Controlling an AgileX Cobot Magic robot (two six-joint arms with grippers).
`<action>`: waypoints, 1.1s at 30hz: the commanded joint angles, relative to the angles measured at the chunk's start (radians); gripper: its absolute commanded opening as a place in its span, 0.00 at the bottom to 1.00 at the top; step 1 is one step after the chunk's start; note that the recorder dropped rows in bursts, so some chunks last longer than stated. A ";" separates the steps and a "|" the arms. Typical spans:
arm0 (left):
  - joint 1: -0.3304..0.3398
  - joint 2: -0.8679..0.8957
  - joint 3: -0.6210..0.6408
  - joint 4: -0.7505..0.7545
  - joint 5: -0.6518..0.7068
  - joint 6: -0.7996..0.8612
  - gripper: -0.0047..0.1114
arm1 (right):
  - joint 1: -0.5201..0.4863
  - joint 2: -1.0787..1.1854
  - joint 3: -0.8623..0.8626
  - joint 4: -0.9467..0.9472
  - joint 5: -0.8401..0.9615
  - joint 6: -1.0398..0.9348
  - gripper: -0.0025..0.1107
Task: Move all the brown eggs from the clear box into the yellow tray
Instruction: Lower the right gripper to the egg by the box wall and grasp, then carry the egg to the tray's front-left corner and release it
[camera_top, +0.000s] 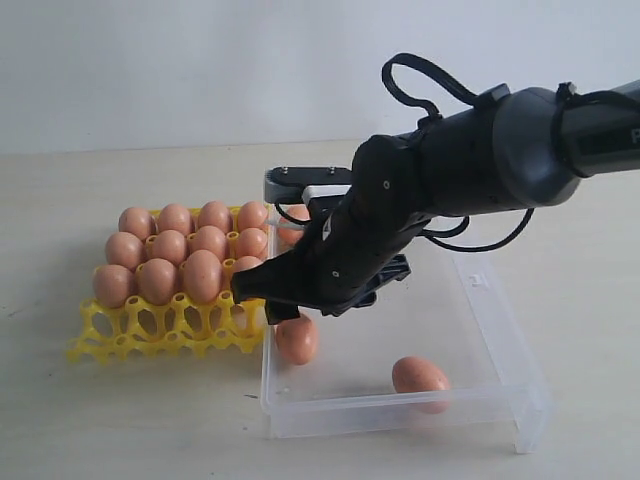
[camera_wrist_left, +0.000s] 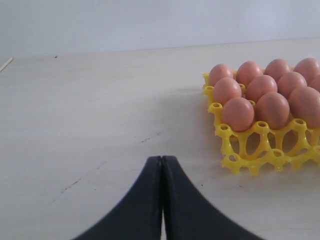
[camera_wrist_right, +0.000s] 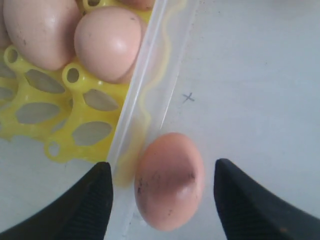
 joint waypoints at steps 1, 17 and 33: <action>-0.005 -0.002 -0.004 -0.004 -0.009 0.000 0.04 | -0.010 -0.002 0.000 -0.029 0.010 -0.002 0.53; -0.005 -0.002 -0.004 -0.004 -0.009 0.000 0.04 | -0.011 0.094 -0.002 -0.031 -0.032 -0.010 0.18; -0.005 -0.002 -0.004 -0.004 -0.009 0.000 0.04 | 0.047 -0.063 0.000 -0.320 -0.490 0.016 0.02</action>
